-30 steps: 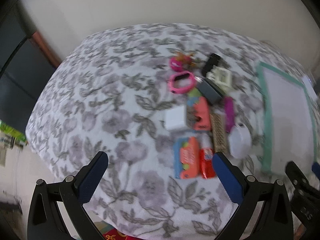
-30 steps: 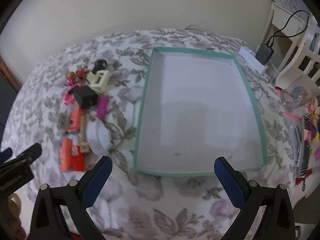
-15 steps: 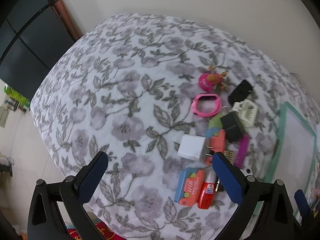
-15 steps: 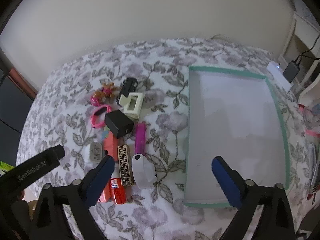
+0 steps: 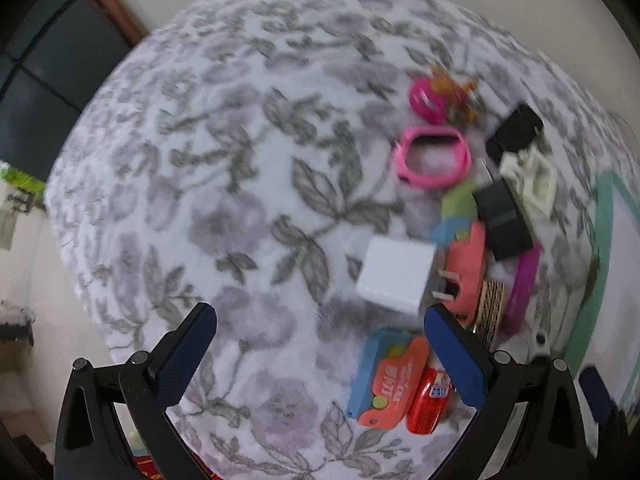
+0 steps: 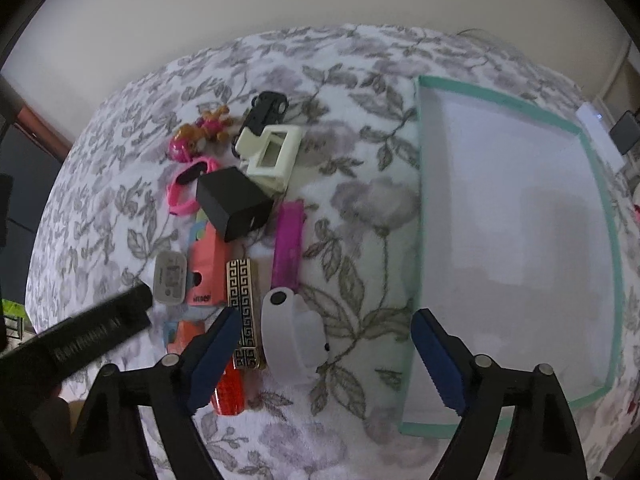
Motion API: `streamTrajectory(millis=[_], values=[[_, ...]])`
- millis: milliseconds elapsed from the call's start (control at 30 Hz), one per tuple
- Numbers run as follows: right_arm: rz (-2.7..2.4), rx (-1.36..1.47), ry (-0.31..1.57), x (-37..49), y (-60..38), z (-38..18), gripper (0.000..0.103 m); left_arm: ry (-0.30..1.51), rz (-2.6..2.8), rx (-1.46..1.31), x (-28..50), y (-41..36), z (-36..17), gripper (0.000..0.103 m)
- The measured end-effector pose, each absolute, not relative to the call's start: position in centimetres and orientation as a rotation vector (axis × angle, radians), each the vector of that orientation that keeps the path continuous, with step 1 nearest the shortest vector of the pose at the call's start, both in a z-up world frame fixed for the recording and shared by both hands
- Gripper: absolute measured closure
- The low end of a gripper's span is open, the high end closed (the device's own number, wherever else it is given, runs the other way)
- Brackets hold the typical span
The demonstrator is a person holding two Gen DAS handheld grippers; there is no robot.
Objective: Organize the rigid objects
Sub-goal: 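Move the right tool to the white smartwatch while the left tool approaches the orange-blue cutter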
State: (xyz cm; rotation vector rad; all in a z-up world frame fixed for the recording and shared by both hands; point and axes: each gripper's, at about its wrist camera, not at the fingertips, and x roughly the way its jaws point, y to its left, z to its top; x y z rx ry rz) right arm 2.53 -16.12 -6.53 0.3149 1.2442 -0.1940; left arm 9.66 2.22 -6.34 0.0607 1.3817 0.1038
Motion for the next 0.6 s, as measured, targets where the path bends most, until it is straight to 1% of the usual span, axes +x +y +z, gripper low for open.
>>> streamTrajectory(millis=[133, 233, 433, 533, 567, 600], values=[[-0.169, 0.303, 1.264, 2.4, -15.6, -7.3, 0.017, 1.398, 0.086, 0.067, 9.5, 2.7, -7.0, 0.000], [-0.158, 0.301, 1.289, 2.3, -15.3, -8.0, 0.017, 1.428, 0.056, 0.021, 9.3, 3.2, -7.6, 0.000], [-0.157, 0.249, 1.315, 2.5, -14.5, -8.7, 0.021, 1.445, 0.022, 0.038, 9.0, 2.3, -8.0, 0.001], [-0.137, 0.245, 1.324, 2.8, -13.9, -9.2, 0.028, 1.454, 0.027, 0.041, 8.8, 1.7, -8.2, 0.001], [-0.130, 0.250, 1.327, 2.9, -13.9, -9.4, 0.033, 1.452, 0.032, 0.041, 8.6, 1.8, -8.5, 0.001], [-0.124, 0.260, 1.323, 2.9, -13.9, -9.5, 0.034, 1.452, 0.038, 0.039, 8.4, 1.6, -8.3, 0.001]])
